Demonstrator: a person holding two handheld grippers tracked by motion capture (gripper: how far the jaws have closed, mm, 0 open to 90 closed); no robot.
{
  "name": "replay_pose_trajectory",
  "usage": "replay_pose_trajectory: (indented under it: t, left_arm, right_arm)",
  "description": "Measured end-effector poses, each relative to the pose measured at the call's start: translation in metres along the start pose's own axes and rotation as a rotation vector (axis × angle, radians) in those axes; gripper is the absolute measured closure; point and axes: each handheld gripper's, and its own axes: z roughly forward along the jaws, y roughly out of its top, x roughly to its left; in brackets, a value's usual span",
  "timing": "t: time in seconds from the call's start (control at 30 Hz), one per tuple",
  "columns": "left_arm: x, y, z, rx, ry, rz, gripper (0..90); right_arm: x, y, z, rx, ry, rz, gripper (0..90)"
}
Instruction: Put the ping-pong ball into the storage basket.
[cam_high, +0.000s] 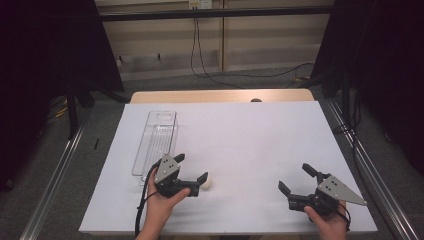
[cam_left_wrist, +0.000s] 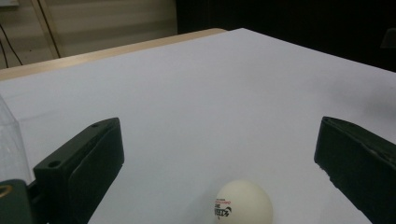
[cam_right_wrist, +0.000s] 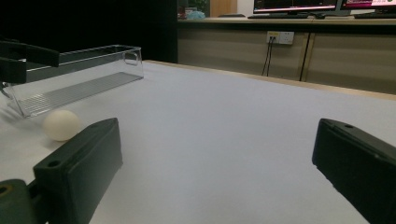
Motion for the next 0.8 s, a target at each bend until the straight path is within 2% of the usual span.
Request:
replay_pose_trajectory:
  t: [0.3, 0.4, 0.5, 0.57, 0.8]
  left_arm:
    - [-0.001, -0.001, 0.006, 0.044, -0.001, 0.014, 1.6]
    - [-0.002, -0.001, 0.009, 0.050, -0.011, 0.007, 1.7]
    - [-0.002, -0.001, 0.011, 0.066, -0.003, 0.004, 1.7]
    - [-0.001, -0.001, 0.012, 0.075, -0.003, 0.021, 1.8]
    - [-0.001, -0.003, 0.015, 0.102, -0.002, 0.008, 1.8]
  right_arm:
    - [0.000, 0.000, 0.000, 0.002, 0.003, 0.000, 1.3]
    - [0.000, 0.000, 0.000, 0.003, 0.004, 0.001, 1.3]
    - [0.000, 0.000, 0.000, 0.001, 0.002, 0.002, 1.3]
    - [0.000, 0.000, 0.000, 0.002, 0.003, 0.003, 1.3]
    - [0.000, 0.000, 0.000, 0.000, 0.002, 0.003, 1.3]
